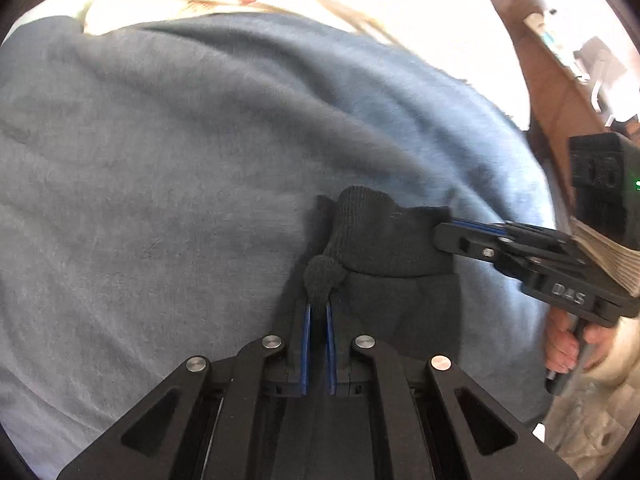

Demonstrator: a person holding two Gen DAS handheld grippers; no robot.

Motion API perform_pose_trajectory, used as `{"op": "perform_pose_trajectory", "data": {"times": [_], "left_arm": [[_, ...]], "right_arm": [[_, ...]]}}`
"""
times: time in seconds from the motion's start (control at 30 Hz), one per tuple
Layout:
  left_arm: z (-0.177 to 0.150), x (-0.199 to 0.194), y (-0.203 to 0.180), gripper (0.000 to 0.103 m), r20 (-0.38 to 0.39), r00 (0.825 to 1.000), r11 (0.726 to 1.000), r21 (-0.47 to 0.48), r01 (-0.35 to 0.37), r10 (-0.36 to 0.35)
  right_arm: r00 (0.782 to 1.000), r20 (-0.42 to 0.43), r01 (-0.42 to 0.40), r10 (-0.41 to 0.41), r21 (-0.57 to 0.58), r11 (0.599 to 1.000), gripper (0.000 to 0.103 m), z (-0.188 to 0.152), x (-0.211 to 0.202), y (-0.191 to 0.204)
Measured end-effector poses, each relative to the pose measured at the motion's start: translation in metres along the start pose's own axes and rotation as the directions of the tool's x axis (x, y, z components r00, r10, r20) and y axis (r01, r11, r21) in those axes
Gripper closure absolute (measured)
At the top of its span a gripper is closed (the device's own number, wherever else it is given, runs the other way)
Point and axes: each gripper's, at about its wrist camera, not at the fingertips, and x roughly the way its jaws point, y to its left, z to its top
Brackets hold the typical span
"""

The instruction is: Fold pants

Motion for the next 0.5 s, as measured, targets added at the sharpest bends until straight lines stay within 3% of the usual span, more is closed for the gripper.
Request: {"op": "perform_pose_trajectory", "data": {"times": [0.4,0.43,0.5], "left_arm": [[0.0,0.011,0.02,0.093,0.007,0.999,0.997,-0.068,0.035,-0.035],[0.002,0.015,0.019,0.092,0.003,0.999,0.996,-0.075,0.039,-0.039],[0.002,0.012,0.026,0.079,-0.006,0.999,0.995,-0.098,0.031,-0.032]], "right_arm": [[0.998,-0.014,0.056,-0.055,0.011,0.998,0.094,0.002,0.017,-0.006],[0.998,-0.015,0.063,-0.063,0.008,0.998,0.094,0.002,0.018,-0.006],[0.997,-0.019,0.08,-0.079,0.005,0.997,0.094,0.002,0.02,-0.005]]}}
